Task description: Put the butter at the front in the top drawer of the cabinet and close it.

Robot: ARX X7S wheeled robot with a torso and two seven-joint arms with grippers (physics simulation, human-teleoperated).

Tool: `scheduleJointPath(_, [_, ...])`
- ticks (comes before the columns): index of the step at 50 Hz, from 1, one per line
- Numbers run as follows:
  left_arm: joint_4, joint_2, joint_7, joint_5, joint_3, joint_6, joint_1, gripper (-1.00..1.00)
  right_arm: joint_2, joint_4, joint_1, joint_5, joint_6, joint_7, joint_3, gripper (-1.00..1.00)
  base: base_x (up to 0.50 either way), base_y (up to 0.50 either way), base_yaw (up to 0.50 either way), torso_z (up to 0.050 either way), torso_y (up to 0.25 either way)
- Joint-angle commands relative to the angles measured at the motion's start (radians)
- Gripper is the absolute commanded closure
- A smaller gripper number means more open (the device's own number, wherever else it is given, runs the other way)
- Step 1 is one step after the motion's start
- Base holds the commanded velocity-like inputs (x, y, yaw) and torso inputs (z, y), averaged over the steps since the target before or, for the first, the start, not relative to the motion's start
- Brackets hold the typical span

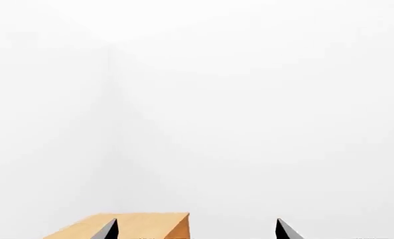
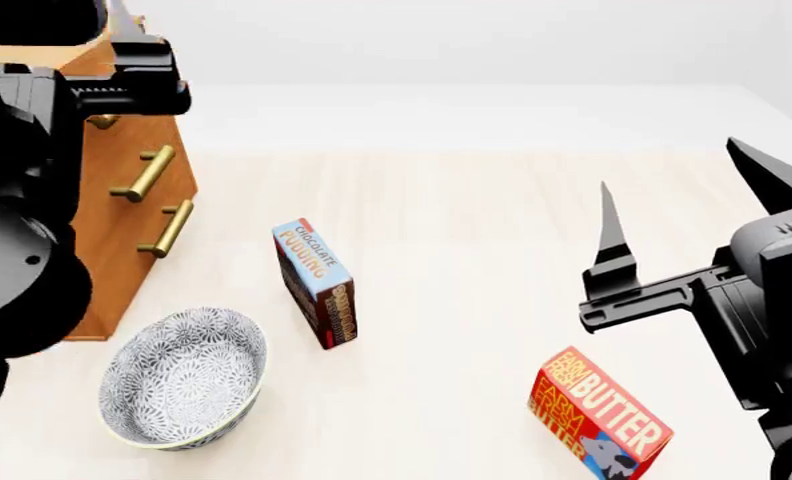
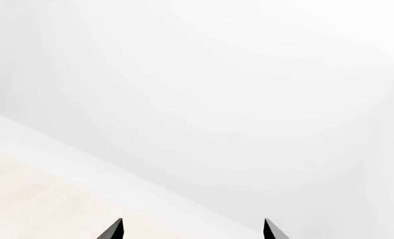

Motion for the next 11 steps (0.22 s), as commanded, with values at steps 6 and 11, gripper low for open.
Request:
scheduleJointPath(6, [0.053,-0.009,0.175,0.236,0.1,0.349,0.34,-1.0,-0.018,0.033,-0.021,0.099,-0.046,0.065,0.005,-1.0,0.0,0.0,0.0,0.0,0.0])
scheduleJointPath(11, [0.028,-0.011,0.248,0.259,0.131,0.42,0.397,-1.0,-0.01,0.03,-0.018,0.111,-0.038,0.073,0.001,-1.0,0.0,0.0,0.0,0.0,0.0])
